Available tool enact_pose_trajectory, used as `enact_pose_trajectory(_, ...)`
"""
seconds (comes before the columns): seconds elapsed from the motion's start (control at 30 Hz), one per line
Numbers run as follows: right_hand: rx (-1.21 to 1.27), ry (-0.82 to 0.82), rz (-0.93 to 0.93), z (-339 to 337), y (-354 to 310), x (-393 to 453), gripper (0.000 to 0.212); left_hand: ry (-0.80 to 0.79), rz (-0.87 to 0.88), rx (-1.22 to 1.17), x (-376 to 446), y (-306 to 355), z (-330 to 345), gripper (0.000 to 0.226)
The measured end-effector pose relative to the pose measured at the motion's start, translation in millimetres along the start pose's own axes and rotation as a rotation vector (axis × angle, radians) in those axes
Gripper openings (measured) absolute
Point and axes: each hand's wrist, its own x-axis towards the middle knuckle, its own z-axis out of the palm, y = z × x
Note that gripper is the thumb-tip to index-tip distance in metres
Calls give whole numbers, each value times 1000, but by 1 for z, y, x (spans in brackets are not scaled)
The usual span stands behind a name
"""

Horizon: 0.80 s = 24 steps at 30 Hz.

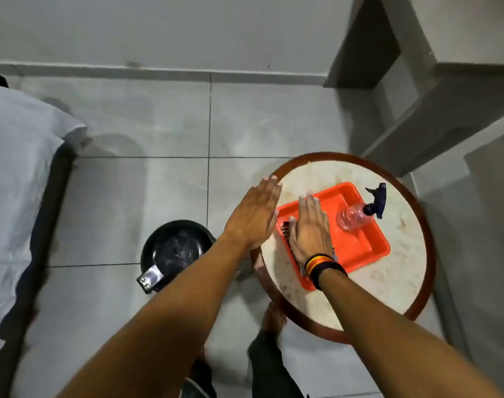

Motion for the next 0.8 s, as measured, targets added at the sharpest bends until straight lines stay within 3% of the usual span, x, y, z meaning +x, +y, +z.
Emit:
enact_pose_trajectory(0.13, 164, -2, 377, 42, 54, -15, 59, -138, 19, -10, 24, 22, 53, 56)
enact_pose_trajectory(0.23, 190, -54, 555, 67, 87, -21, 63, -179, 30, -20, 47, 39, 91, 47)
enact_pose_trajectory(0.4, 149, -70, 606, 89, 117, -14, 60, -197, 7, 75, 80, 64, 139, 38)
enact_pose_trajectory(0.57, 171, 64, 583, 95, 132, -4, 45, -202, -39, 143, 87, 70, 169, 40)
enact_pose_trajectory(0.7, 388, 232, 536, 86, 130, -13, 37, -104, -39, -62, 71, 66, 149, 37)
enact_pose_trajectory(0.8, 570, 386, 435, 61, 103, -22, 40, 77, -108, -312, 50, 58, 123, 28)
